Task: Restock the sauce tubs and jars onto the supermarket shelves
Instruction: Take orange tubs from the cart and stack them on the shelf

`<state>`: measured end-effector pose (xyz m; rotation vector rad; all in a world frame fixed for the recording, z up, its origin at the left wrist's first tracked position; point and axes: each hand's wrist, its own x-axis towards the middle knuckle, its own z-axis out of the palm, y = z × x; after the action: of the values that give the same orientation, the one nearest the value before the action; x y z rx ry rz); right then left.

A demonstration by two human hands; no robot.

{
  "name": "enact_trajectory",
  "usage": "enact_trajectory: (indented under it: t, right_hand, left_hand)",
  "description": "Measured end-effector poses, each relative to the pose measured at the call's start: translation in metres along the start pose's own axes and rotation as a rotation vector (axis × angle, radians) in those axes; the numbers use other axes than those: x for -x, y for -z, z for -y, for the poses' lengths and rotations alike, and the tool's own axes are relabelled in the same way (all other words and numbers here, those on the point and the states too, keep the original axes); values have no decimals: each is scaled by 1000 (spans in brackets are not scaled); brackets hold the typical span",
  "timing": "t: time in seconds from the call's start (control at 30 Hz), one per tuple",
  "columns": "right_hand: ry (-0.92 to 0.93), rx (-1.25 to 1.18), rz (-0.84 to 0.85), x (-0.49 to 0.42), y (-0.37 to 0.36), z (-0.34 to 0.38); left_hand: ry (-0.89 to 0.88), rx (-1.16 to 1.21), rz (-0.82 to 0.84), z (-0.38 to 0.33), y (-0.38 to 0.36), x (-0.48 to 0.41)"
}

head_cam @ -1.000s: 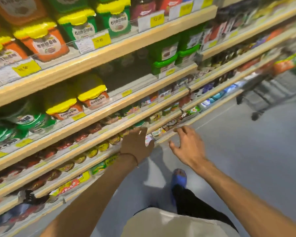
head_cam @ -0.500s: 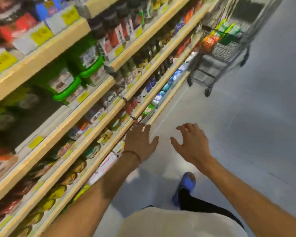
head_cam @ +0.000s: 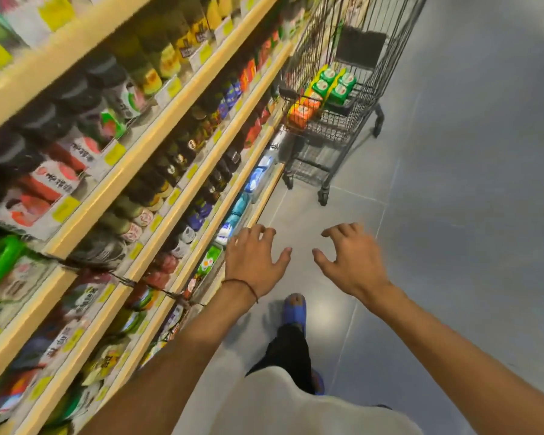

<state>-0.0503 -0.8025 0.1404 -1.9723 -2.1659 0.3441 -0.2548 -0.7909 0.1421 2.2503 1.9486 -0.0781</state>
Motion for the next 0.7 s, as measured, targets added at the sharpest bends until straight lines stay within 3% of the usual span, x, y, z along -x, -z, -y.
enact_trajectory:
  t: [0.37, 0.47, 0.63, 0.7]
  right_hand:
    - [-48, 60, -142, -235, 48, -108]
    - [-77, 45, -124, -287, 59, -135]
    - [-49, 2, -82, -375, 67, -184]
    - [-1, -18, -75, -412, 66, -208]
  left_hand:
    - [-84, -5, -9, -60, 31, -264]
    - [-84, 6, 7, -76, 38, -326]
    - [-65, 41, -191, -105, 33, -417]
    - [-19, 47, -129, -117, 33, -454]
